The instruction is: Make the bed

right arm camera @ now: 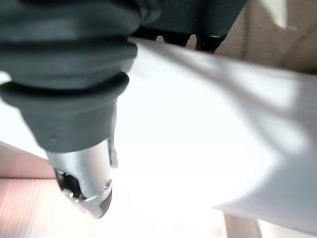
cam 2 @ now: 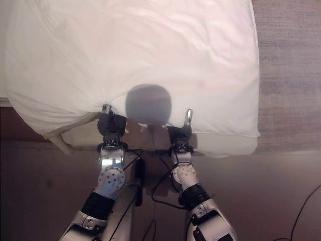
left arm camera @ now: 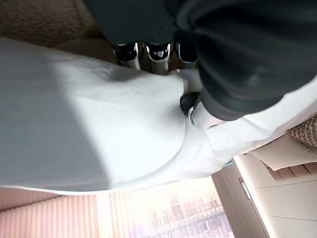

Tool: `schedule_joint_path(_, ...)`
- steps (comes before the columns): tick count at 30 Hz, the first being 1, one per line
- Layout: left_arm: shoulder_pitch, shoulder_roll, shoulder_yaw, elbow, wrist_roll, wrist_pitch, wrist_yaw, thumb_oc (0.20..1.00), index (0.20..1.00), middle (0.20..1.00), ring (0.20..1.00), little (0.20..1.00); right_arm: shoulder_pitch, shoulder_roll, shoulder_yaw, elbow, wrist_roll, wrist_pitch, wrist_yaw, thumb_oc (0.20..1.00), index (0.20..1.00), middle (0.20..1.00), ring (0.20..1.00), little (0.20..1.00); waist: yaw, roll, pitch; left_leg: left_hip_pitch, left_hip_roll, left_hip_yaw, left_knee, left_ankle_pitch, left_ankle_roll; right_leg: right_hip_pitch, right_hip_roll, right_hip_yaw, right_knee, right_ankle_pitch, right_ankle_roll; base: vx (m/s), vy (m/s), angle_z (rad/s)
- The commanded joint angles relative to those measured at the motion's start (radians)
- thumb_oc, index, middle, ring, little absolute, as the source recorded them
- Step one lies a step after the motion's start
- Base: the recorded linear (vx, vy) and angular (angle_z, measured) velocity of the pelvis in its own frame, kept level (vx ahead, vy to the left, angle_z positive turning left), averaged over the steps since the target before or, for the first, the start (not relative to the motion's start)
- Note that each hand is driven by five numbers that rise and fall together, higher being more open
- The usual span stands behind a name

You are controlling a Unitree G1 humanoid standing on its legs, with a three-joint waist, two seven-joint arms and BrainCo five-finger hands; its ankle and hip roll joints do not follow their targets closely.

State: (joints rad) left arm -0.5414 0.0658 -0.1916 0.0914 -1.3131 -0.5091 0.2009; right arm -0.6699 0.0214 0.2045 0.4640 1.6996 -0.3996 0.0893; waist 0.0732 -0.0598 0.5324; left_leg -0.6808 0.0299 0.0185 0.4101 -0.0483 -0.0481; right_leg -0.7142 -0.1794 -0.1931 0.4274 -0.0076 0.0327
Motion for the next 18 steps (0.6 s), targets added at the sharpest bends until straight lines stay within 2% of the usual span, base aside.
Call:
schedule_joint_path(1,-0.006,0.045,0.14,-0.242,0.128,-0.109,0.008,0.2,0.2,0.2,0.2,0.2,0.023,-0.084,-0.16,-0.087,-0.011,-0.126,-0.042,1.0,1.0,1.0,1.0,1.0,0.019,0.071,-0.066,-0.031,-0.071,0.0,-0.039,0.0,0.062,0.004,0.021,-0.016,-0.006,-0.039,0.075,0.0,0.0,0.0)
schedule_joint_path(6,-0.007,0.055,0.155,-0.243,0.147,-0.106,0.034,0.2,0.2,0.2,0.2,0.2,0.012,-0.113,-0.21,-0.064,-0.024,-0.151,-0.084,1.0,1.0,1.0,1.0,1.0,0.019,0.07,-0.074,-0.038,-0.07,0.002,-0.035,-0.001,0.061,-0.002,0.019,-0.017,-0.002,-0.039,0.077,0.0,0.0,0.0)
schedule_joint_path(15,-0.008,0.056,0.173,-0.226,0.137,-0.112,0.026,0.2,0.2,0.2,0.2,0.2,-0.015,-0.185,-0.27,-0.031,-0.03,-0.132,-0.062,1.0,1.0,1.0,1.0,1.0,0.013,0.066,-0.086,-0.045,-0.068,0.007,-0.04,0.001,0.059,-0.011,0.019,-0.016,-0.004,-0.038,0.08,0.0,0.0,0.0)
schedule_joint_path(16,-0.01,0.058,0.176,-0.222,0.138,-0.113,0.027,0.2,0.2,0.2,0.2,0.2,-0.014,-0.196,-0.269,-0.028,-0.039,-0.123,-0.059,0.564,0.564,0.564,0.564,0.564,0.013,0.067,-0.086,-0.048,-0.068,0.007,-0.041,0.008,0.059,-0.014,0.019,-0.018,-0.005,-0.034,0.079,0.0,0.0,0.0)
schedule_joint_path(17,-0.01,0.058,0.176,-0.221,0.139,-0.113,0.027,0.2,0.2,0.2,0.2,0.2,-0.014,-0.197,-0.269,-0.028,-0.039,-0.122,-0.059,0.495,0.495,0.495,0.495,0.495,0.013,0.067,-0.087,-0.05,-0.068,0.007,-0.042,0.009,0.059,-0.016,0.018,-0.018,-0.006,-0.032,0.078,0.0,0.0,0.0)
schedule_joint_path(18,-0.011,0.06,0.177,-0.216,0.136,-0.114,0.03,0.2,0.2,0.2,0.2,0.2,-0.011,-0.211,-0.278,-0.021,-0.044,-0.119,-0.058,0.2,0.2,0.2,0.2,0.2,0.009,0.066,-0.089,-0.048,-0.066,0.008,-0.039,0.007,0.059,-0.016,0.018,-0.017,-0.002,-0.035,0.079,0.0,0.0,0.0)
